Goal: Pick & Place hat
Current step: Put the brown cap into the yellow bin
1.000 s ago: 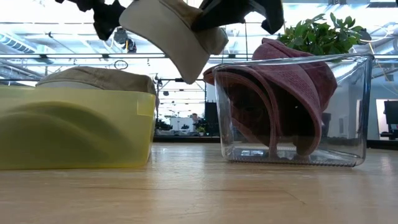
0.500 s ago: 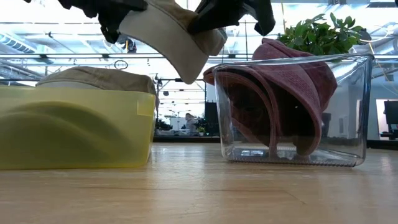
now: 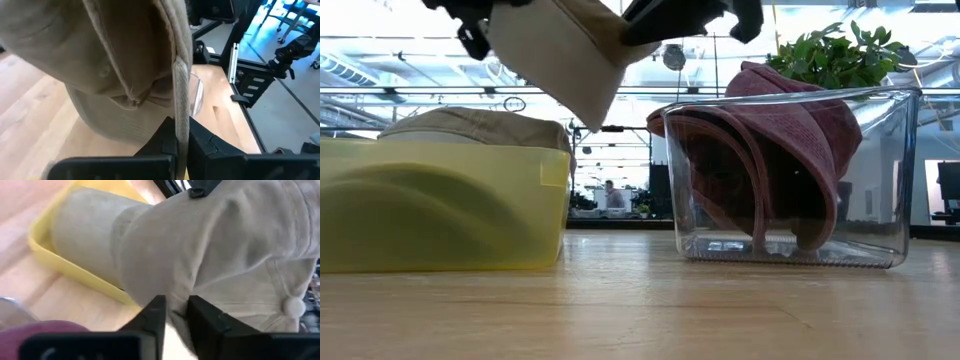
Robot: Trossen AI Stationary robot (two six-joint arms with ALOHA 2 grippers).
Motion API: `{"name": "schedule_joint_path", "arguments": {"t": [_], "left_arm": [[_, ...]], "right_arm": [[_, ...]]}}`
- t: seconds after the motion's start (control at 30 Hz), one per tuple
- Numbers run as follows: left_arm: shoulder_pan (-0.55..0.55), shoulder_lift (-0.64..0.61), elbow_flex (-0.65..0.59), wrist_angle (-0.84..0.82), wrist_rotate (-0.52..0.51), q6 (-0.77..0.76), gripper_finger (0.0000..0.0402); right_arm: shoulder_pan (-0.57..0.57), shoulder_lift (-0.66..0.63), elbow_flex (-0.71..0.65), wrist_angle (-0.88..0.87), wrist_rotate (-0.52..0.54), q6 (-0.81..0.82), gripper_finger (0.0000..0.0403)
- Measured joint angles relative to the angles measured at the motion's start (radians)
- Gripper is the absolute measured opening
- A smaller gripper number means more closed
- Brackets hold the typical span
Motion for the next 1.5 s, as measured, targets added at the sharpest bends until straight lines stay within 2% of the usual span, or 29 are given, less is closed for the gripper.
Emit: {"name": "schedule_joint_path", "arguments": {"t": [0.13, 0.3, 0.43, 0.6, 0.67, 0.77, 0.83, 0.93, 1.03, 1.1, 1.23, 1.4, 1.5], "left_arm": [[-0.080, -0.023, 0.000, -0.060, -0.148, -0.036, 0.0012], [-0.151, -0.148, -0.001, -0.215, -0.331, -0.096, 0.0012], [-0.205, -0.270, -0.002, -0.303, -0.366, -0.121, 0.0012], [-0.261, -0.332, -0.077, -0.288, -0.371, -0.209, 0.0012], [-0.299, -0.346, -0.146, -0.228, -0.395, -0.272, 0.0012], [-0.377, -0.361, -0.248, -0.036, -0.477, -0.265, 0.0012], [-0.435, -0.361, -0.327, 0.163, -0.532, -0.175, 0.0012], [-0.495, -0.335, -0.445, 0.522, -0.538, -0.046, 0.0012], [-0.524, -0.276, -0.549, 0.745, -0.540, -0.037, 0.0012], [-0.529, -0.234, -0.587, 0.803, -0.543, -0.078, 0.0012], [-0.523, -0.152, -0.598, 0.812, -0.536, -0.166, 0.0012], [-0.523, -0.059, -0.536, 0.883, -0.425, -0.067, 0.0012], [-0.524, -0.014, -0.497, 0.883, -0.370, -0.031, 0.0012]], "right_arm": [[0.003, 0.000, 0.000, -0.010, -0.001, 0.037, 0.0118], [0.001, -0.007, 0.000, -0.042, 0.032, 0.123, 0.0177], [-0.004, -0.018, 0.000, -0.053, 0.033, 0.143, 0.0200], [-0.007, -0.026, 0.000, -0.040, 0.032, 0.144, 0.0203], [-0.006, -0.026, 0.000, -0.044, 0.030, 0.160, 0.0200], [-0.007, -0.026, 0.000, -0.048, -0.020, 0.179, 0.0194], [-0.009, -0.026, 0.000, -0.048, -0.047, 0.191, 0.0192], [-0.011, -0.026, 0.000, -0.045, -0.048, 0.195, 0.0190], [-0.012, -0.026, 0.000, -0.048, -0.048, 0.195, 0.0190], [-0.013, -0.026, 0.000, -0.040, -0.048, 0.195, 0.0190], [-0.020, -0.026, 0.000, -0.021, -0.054, 0.194, 0.0186], [-0.044, -0.026, 0.000, -0.011, -0.123, 0.206, 0.0185], [-0.056, -0.026, 0.000, -0.010, -0.126, 0.223, 0.0185]]}}
